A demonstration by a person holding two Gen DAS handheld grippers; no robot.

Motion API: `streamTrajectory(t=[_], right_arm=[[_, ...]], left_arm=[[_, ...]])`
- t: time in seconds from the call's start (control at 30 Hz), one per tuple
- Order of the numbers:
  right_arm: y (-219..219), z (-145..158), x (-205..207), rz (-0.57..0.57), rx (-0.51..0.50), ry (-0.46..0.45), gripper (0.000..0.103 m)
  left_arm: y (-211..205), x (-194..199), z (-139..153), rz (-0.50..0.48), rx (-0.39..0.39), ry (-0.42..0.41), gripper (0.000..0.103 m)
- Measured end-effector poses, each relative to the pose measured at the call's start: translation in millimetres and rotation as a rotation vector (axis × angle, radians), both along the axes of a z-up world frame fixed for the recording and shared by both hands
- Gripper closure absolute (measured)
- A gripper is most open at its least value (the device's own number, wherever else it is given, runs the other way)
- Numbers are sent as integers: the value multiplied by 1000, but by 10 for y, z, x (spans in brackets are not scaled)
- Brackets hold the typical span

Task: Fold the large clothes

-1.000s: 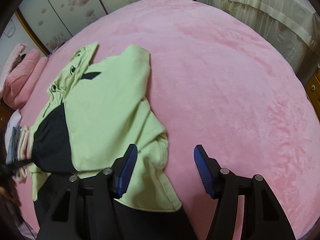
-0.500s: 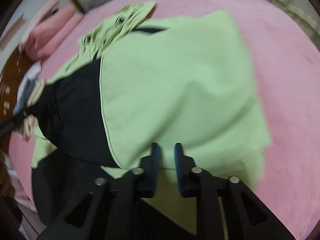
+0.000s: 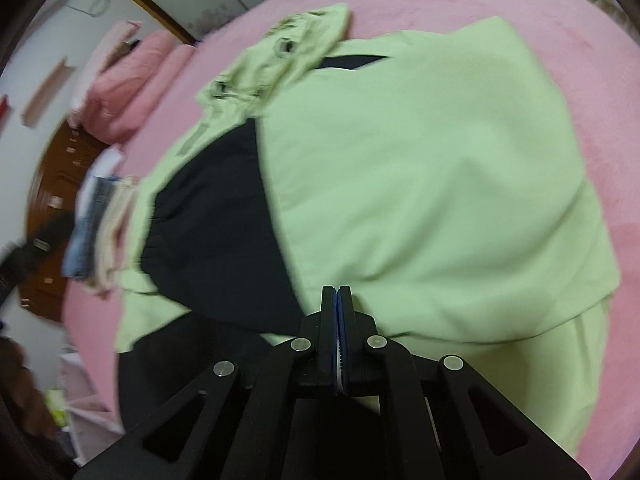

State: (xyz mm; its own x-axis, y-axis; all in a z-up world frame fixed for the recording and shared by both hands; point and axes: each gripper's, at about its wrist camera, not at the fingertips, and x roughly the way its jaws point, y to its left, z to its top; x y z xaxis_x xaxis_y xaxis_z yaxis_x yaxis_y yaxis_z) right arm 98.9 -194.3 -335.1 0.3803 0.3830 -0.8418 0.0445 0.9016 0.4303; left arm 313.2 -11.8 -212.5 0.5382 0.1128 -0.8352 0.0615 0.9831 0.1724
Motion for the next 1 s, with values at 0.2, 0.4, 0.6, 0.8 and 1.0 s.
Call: streamTrajectory(t=[0.2,0.4,0.6,0.8,1.0], right_arm=[[258,-135,216,22,131,46,99],[118,-195,254,44,16,-8,100],[-825,-195,17,-247,-153,-51,103],[-831,-80,-69,-339,-279,-72,103],[-607,-50,121,-360,-72,-31,103]], left_arm=[[87,543,-800,171,-310,273,77],[538,725,-1317,418,-414,320,102],[659,677,-1246,345,-124,240,101],[653,707,-1258,261,-119,275,102],[233,547,-808,135,-197,116,102]])
